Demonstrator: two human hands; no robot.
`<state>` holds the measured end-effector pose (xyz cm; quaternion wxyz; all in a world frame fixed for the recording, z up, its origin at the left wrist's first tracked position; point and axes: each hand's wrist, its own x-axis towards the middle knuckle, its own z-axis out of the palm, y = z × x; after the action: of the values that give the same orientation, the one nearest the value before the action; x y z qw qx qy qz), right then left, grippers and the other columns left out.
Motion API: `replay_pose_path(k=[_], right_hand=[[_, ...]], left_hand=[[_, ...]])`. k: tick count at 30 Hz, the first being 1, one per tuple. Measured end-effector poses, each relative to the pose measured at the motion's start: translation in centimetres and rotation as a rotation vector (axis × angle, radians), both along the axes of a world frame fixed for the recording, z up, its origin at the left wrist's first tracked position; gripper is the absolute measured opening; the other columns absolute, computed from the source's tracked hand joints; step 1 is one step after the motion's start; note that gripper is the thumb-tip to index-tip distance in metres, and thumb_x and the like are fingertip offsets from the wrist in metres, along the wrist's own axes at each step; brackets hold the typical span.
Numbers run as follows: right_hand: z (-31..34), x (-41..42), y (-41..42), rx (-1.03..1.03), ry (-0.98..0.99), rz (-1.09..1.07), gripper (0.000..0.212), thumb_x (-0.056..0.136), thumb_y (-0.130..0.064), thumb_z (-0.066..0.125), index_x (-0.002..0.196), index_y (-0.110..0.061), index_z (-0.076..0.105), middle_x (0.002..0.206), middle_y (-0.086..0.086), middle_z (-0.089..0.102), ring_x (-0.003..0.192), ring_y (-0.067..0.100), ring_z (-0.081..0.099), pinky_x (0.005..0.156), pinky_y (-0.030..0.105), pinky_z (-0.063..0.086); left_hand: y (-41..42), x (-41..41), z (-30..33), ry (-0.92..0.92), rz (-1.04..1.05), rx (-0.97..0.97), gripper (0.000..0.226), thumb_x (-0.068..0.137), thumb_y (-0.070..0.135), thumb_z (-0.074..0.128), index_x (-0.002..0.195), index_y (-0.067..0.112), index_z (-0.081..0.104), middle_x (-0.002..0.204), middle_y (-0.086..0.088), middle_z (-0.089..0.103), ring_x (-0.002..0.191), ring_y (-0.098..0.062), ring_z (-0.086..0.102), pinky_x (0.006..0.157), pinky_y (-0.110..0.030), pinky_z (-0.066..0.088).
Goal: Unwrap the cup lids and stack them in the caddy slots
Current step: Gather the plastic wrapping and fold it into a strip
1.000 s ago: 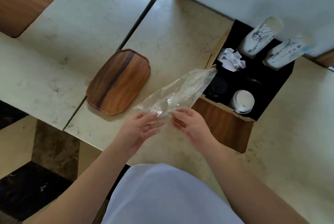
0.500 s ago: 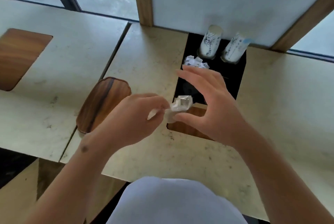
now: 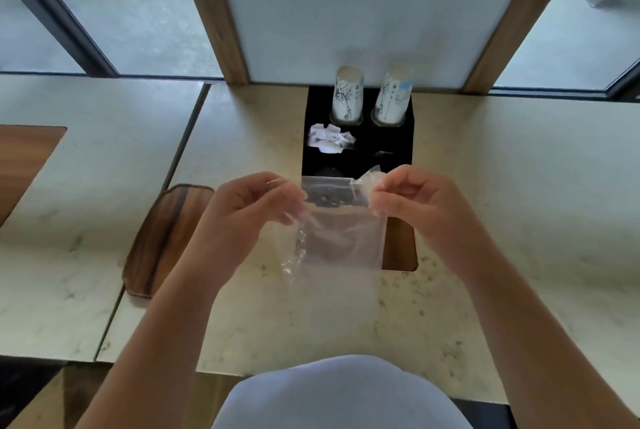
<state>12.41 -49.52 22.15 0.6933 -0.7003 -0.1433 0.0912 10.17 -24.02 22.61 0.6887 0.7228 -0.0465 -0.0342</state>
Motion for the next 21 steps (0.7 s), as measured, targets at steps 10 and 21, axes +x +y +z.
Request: replay_pose_path(k=[10,21], right_hand=[[0.0,-0.4,-0.6,0.052,0.057,-0.065,0.016,0.089,-0.033,0.068,0.093,-0.019,0.076,0.078,-0.001,0.072,0.074,0.011,0.067,0.074,0.024,0.056],[-1.3,-0.4,-1.3,0.041,0.091,-0.157,0.021,0.099,-0.017,0.060,0.088,-0.019,0.077,0.078,0.009,0.069,0.071,0.015,0.061,0.075,0.026,0.058]], left_hand=[[-2.4,0.3,0.0,0.078,-0.041,-0.063,0.029,0.090,0.042,0.062,0.086,0.018,0.079,0.084,-0.012,0.076,0.078,-0.023,0.073,0.072,-0.025,0.057],[-2.5,0.2,-1.1,0.088,-0.012,-0.054,0.034,0.091,0.042,0.060,0.085,0.013,0.077,0.085,-0.014,0.076,0.080,-0.027,0.072,0.072,-0.027,0.056]])
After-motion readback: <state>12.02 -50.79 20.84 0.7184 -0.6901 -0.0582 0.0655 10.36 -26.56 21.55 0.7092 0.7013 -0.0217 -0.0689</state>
